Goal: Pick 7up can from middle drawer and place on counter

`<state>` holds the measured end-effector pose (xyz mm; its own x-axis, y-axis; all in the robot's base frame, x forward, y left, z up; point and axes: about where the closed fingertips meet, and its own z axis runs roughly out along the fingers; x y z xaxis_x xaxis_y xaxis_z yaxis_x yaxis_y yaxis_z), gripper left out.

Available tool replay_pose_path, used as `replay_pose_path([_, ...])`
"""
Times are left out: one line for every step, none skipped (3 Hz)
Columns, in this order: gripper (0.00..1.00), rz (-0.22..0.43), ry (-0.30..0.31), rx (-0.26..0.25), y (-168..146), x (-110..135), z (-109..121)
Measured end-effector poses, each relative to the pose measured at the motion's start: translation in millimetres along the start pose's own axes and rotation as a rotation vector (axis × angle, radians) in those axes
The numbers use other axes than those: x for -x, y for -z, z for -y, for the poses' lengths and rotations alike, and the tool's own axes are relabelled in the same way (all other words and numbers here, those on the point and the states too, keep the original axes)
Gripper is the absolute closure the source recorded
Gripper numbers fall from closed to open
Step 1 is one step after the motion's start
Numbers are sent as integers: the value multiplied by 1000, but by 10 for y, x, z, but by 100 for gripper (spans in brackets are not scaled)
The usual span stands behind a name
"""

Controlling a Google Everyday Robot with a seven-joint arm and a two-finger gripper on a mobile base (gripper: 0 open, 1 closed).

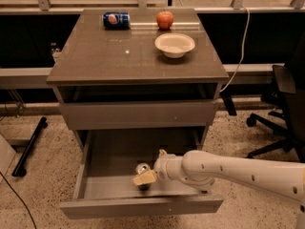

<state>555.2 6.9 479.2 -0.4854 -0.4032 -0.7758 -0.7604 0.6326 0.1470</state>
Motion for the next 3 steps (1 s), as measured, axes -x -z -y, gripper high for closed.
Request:
replay_pose_path([2, 0, -76, 25, -326, -143, 5])
replay_pose_path([26, -6, -121, 52, -487, -216, -35])
replay_pose_path([56, 14, -126, 26, -404, -174, -119])
